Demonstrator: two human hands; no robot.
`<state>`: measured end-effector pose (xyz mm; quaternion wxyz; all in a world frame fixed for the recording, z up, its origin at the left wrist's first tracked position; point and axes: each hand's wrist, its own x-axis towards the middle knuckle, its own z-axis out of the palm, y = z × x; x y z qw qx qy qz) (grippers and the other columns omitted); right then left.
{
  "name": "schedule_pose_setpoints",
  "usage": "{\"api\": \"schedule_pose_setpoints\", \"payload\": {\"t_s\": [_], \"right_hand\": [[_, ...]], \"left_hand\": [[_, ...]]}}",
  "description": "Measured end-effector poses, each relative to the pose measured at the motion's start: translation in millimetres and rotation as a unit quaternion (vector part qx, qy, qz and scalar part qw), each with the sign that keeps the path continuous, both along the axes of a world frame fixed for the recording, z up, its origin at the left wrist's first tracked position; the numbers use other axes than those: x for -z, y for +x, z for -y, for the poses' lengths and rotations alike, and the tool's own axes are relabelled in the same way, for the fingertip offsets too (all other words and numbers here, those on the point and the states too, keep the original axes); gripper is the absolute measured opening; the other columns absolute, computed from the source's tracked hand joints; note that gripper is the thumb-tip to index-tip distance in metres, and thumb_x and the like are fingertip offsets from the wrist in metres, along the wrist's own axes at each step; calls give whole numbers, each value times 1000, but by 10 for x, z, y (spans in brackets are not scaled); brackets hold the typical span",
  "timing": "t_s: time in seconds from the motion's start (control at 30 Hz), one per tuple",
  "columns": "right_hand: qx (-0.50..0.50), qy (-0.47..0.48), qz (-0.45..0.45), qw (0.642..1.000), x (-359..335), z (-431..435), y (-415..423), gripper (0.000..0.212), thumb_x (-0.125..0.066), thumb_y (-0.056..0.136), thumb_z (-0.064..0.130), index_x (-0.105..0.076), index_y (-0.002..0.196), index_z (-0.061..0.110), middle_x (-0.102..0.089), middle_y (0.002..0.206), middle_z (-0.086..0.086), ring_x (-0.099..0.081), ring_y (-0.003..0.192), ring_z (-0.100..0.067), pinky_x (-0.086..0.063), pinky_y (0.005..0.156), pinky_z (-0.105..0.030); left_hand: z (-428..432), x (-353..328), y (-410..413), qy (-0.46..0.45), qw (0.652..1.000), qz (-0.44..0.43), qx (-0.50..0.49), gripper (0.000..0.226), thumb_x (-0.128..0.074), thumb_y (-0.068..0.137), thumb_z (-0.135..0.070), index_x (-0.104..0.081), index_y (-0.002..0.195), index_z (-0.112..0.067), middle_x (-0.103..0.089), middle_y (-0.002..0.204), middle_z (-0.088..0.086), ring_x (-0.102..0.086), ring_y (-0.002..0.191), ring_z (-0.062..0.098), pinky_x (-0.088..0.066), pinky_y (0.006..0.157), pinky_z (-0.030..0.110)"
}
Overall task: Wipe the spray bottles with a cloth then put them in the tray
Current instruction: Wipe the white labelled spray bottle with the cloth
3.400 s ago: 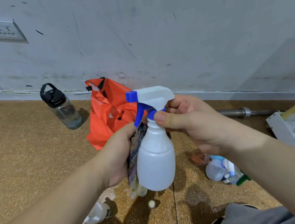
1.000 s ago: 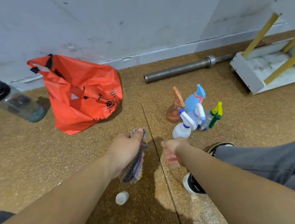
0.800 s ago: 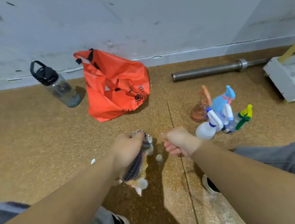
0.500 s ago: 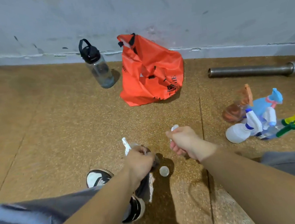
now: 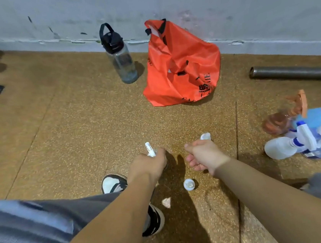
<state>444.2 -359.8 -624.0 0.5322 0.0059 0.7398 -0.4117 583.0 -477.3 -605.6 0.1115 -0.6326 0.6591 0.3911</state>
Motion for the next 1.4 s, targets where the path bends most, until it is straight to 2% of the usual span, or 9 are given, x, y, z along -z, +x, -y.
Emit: {"api": "schedule_pose_setpoints", "payload": {"t_s": [0.27,0.47,0.63,0.8,0.87,1.0,1.17,1.3,1.4], "right_hand": [[-40,-9,-17,999,-179,-34,48,23,-59,104,26,-62,121,11,-66,84,-7,-58,68,-17,-51,59,-29],[-155,-59,-168,972,-789,95,2,23,-70,91,10,-70,110,22,-67,89,2,-61,76,-13,-52,67,-26],[-244,-53,-486,838,-1463,8,-60,35,-73,78,23,-63,111,27,-53,110,5,-55,107,-22,-51,83,-40],[-246,-83,-629,732,-2036,-303,-324,25,-60,80,28,-72,99,17,-59,98,-1,-56,98,-30,-42,74,-35],[-246,-117,-632,726,-2199,-422,-430,33,-53,81,39,-72,97,17,-63,93,2,-55,92,-28,-45,76,-38],[-217,-168,-617,738,-2442,-645,-640,15,-73,85,33,-63,86,22,-47,77,23,-46,87,-13,-46,76,-40],[-173,-133,-579,785,-2538,-768,-918,35,-75,87,45,-56,79,16,-54,80,4,-47,83,-14,-43,72,-38],[-163,-136,-572,792,-2455,-767,-1003,32,-74,92,40,-45,83,28,-44,81,16,-42,84,-9,-32,69,-27],[-178,-114,-577,789,-2367,-710,-994,22,-65,98,38,-52,95,21,-45,90,15,-44,96,-13,-32,77,-29]], "left_hand": [[57,-192,-97,-103,973,108,177,43,-37,101,-47,-65,90,-17,-68,80,2,-67,74,23,-48,65,30],[66,-959,-407,-179,943,60,274,48,-43,96,-53,-66,75,-16,-67,67,-1,-66,62,20,-55,63,29],[1,-1771,-597,-169,948,-60,263,50,-49,85,-54,-70,69,-11,-72,61,0,-71,63,22,-59,63,33],[-259,-2388,-699,-164,921,-157,316,45,-54,83,-48,-68,64,-9,-70,56,2,-65,50,18,-61,60,44],[-357,-2538,-733,-182,900,-198,343,45,-58,90,-44,-67,65,-7,-69,58,6,-50,35,11,-55,51,43],[-422,-2726,-839,-96,876,-347,321,42,-72,93,-43,-69,79,-3,-65,56,5,-48,39,7,-41,42,25],[-273,-2723,-959,-12,888,-399,229,41,-77,88,-50,-73,86,-9,-66,72,1,-62,70,8,-47,67,22],[61,-2641,-1249,95,914,-361,156,39,-58,102,-14,-60,137,3,-60,142,22,-59,121,35,-45,104,43],[-163,-2753,-1366,40,850,-465,246,46,-58,85,-7,-64,129,-13,-68,126,16,-62,96,28,-50,72,35]]}}
